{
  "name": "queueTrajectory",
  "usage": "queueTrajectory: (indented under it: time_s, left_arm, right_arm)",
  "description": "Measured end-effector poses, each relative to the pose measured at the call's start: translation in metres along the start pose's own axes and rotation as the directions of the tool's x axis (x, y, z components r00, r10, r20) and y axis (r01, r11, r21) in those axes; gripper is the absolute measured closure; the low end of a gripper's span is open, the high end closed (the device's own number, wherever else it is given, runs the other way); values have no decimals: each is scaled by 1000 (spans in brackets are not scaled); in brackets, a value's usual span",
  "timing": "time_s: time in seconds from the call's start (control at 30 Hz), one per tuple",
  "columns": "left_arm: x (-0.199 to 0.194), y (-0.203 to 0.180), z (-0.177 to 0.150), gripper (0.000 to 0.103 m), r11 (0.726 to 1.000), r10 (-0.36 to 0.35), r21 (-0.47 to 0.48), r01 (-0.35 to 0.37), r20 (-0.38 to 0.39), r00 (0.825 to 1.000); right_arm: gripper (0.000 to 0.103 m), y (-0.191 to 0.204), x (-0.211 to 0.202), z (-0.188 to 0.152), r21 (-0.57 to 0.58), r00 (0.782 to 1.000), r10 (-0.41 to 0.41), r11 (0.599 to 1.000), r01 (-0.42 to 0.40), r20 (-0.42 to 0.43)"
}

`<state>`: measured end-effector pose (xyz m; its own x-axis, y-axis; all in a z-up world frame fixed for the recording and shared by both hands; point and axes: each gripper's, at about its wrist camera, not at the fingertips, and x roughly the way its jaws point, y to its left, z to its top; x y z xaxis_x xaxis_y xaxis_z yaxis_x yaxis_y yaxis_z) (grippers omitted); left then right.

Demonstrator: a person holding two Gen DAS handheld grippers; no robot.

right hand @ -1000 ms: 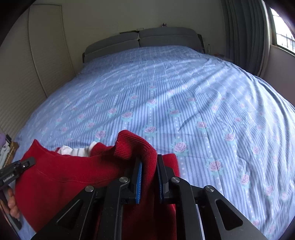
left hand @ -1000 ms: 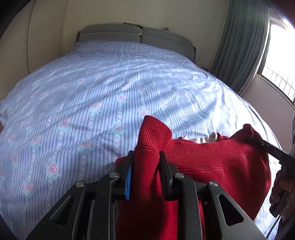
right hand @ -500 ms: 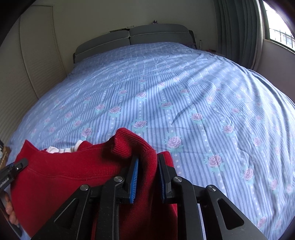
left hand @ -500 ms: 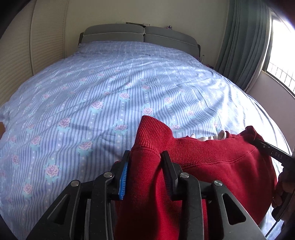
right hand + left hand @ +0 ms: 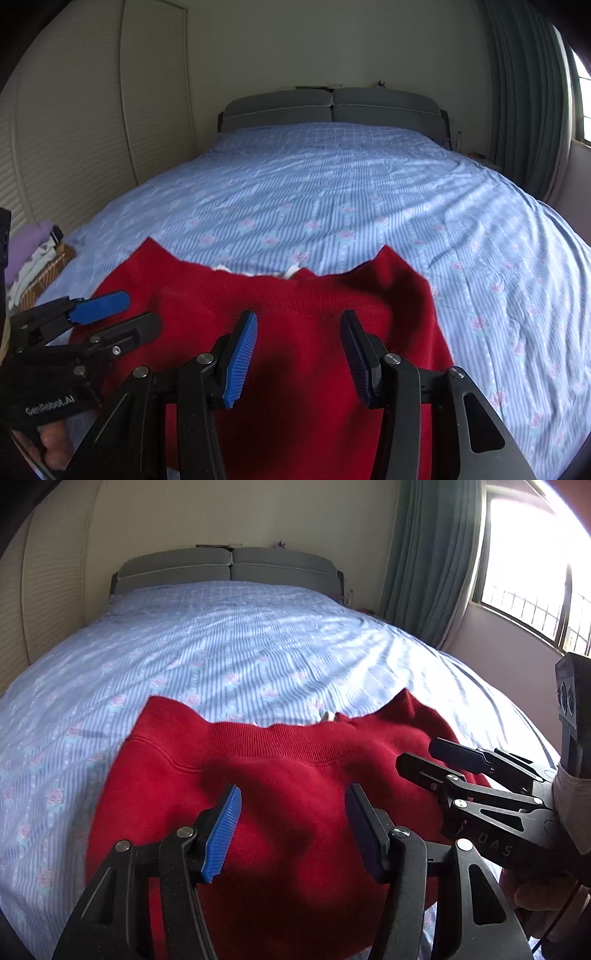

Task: Fold small clothes
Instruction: 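Fold the hem up over the collar with both grippers and release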

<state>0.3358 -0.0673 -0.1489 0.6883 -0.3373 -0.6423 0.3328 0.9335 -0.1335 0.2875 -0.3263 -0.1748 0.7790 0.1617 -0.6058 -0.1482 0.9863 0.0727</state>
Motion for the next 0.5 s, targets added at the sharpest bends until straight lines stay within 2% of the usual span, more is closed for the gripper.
queueTrajectory:
  time_s: [0.1, 0.17, 0.2, 0.27, 0.37, 0.5]
  left_arm:
    - [18, 18, -3, 45, 998, 28, -51, -30, -30, 999]
    - [24, 35, -1, 41, 995, 29, -98, -32, -32, 999]
    - [27, 41, 0, 39, 994, 29, -108, -32, -34, 999]
    - [32, 43, 1, 36, 995, 36, -88, -39, -34, 999]
    - [33, 36, 1, 35, 996, 76, -41, -77, -20, 997]
    - [13, 32, -1, 36, 994, 88, -58, -88, -6, 996]
  right_arm:
    - [56, -13, 18, -9, 27, 998, -39, 999, 41, -56]
    - [56, -20, 23, -12, 32, 995, -86, 996, 88, -59]
    - [52, -23, 26, -11, 29, 992, -111, 993, 113, -62]
    - [45, -29, 33, -9, 52, 991, -108, 992, 113, -78]
    - [45, -32, 34, -7, 78, 991, -106, 991, 113, -85]
    - [43, -31, 16, -6, 113, 993, -102, 988, 109, -64]
